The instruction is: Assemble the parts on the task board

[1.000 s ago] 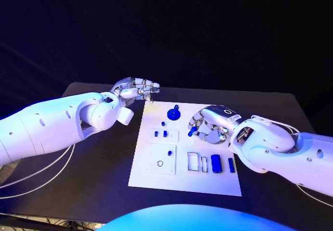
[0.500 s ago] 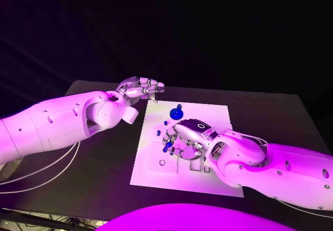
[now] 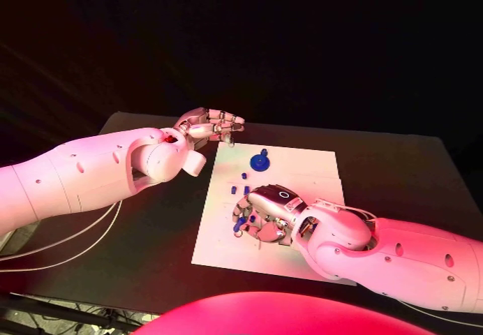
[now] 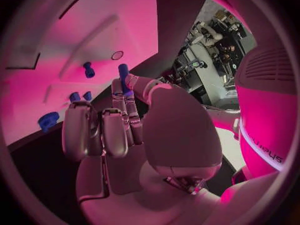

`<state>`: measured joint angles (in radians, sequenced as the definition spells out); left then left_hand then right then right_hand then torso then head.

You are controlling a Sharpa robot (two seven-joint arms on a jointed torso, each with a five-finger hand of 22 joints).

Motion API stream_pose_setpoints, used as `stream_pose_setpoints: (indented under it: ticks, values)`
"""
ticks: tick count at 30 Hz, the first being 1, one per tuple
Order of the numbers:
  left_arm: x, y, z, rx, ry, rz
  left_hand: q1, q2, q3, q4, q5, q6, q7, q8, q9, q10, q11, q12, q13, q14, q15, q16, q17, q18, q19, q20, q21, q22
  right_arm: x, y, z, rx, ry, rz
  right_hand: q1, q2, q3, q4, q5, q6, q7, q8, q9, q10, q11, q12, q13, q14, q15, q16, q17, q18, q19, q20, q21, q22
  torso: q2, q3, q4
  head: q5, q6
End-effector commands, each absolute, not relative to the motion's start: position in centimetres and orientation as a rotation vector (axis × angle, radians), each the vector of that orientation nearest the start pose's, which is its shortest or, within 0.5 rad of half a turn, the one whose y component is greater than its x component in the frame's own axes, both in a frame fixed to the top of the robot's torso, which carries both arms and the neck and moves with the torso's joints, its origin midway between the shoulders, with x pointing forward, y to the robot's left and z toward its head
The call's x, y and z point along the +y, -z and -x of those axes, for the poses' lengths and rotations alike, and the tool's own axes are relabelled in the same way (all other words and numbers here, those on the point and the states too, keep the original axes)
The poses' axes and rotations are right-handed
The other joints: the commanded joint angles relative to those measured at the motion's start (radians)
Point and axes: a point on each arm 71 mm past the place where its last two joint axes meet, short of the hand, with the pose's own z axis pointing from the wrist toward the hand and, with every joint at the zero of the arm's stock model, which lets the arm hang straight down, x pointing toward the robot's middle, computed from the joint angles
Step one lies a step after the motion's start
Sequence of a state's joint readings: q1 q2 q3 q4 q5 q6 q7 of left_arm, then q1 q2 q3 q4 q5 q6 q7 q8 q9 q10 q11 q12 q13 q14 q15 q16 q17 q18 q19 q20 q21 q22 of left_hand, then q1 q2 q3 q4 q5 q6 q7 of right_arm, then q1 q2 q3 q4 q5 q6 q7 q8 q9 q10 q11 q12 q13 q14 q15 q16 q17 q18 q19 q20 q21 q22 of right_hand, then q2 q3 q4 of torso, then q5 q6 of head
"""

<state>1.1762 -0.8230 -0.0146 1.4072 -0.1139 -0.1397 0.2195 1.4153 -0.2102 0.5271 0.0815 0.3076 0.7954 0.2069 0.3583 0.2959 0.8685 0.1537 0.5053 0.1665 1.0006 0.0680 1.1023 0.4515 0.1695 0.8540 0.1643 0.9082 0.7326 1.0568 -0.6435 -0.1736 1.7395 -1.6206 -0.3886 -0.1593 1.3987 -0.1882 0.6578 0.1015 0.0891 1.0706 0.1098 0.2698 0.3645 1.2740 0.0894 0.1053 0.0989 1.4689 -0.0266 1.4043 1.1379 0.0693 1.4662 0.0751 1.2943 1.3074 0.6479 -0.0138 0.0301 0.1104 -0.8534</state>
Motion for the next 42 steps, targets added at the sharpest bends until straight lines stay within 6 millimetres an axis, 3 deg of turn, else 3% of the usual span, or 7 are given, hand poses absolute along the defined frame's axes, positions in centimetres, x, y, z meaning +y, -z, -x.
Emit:
stream_pose_setpoints:
  ticks: [1,34,38,39,42]
  values:
    - [22.1,19.8,-50.4,1.651,1.513,1.076,-0.002,0.008,-0.005,0.001,0.003,-0.007,0.017,0.005,0.001,-0.010,0.000,0.004,-0.002,-0.003,0.007,-0.003,-0.002,0.015,0.007,0.003,-0.004,-0.001,-4.8,25.4,-35.8,1.713,-0.991,0.500,-0.001,0.011,0.002,-0.004,0.003,0.002,0.005,0.004,0.078,0.056,-0.046,-0.001,0.001,0.027,-0.006,0.002,-0.001,-0.017,0.029,-0.006,-0.004,0.187,0.000,0.0005,-0.0005,0.001,-0.002]
    - [22.4,19.7,-50.3,1.651,1.508,1.078,-0.002,0.008,-0.005,0.001,0.003,-0.007,0.017,0.005,0.001,-0.010,0.000,0.005,-0.002,-0.003,0.007,-0.003,-0.002,0.015,0.007,0.003,-0.004,-0.002,-4.1,26.8,-35.7,1.752,-0.890,0.592,-0.009,0.010,0.006,-0.012,0.007,0.000,0.006,0.007,0.083,0.056,-0.045,-0.004,0.002,0.027,-0.006,0.002,-0.002,-0.017,0.028,-0.006,-0.004,0.188,0.000,-0.0003,0.0002,0.002,-0.010]
    - [22.4,19.7,-50.3,1.651,1.507,1.079,-0.002,0.008,-0.005,0.001,0.003,-0.007,0.017,0.005,0.001,-0.010,0.000,0.005,-0.002,-0.003,0.007,-0.003,-0.002,0.015,0.007,0.003,-0.004,-0.002,-3.9,26.9,-35.5,1.749,-0.903,0.593,-0.037,-0.009,-0.002,-0.022,0.016,-0.012,0.010,0.003,0.085,0.045,-0.041,-0.015,0.003,0.026,-0.002,0.002,-0.004,-0.017,0.027,-0.003,-0.008,0.188,0.000,-0.0003,0.0002,0.003,-0.010]
    - [22.4,19.7,-50.3,1.651,1.507,1.079,-0.002,0.008,-0.005,0.001,0.003,-0.007,0.017,0.005,0.001,-0.010,0.000,0.005,-0.002,-0.003,0.007,-0.003,-0.002,0.015,0.007,0.003,-0.004,-0.002,-3.8,26.9,-35.5,1.748,-0.908,0.592,-0.055,-0.022,-0.011,-0.023,0.047,-0.020,0.014,-0.002,0.084,0.040,-0.041,-0.019,0.004,0.026,0.002,0.002,-0.006,-0.016,0.026,-0.002,-0.011,0.187,0.000,-0.0003,0.0002,0.003,-0.010]
    - [22.4,19.7,-50.3,1.652,1.506,1.079,-0.002,0.008,-0.005,0.001,0.003,-0.007,0.017,0.005,0.001,-0.010,0.000,0.005,-0.002,-0.003,0.007,-0.003,-0.002,0.015,0.007,0.003,-0.004,-0.002,-3.6,26.9,-35.3,1.745,-0.922,0.587,-0.096,-0.061,-0.039,-0.016,0.067,-0.049,0.024,-0.025,0.073,0.019,-0.027,-0.032,0.004,0.026,0.009,0.004,-0.005,-0.016,0.026,0.005,-0.014,0.187,0.000,-0.0005,0.0001,0.003,-0.011]
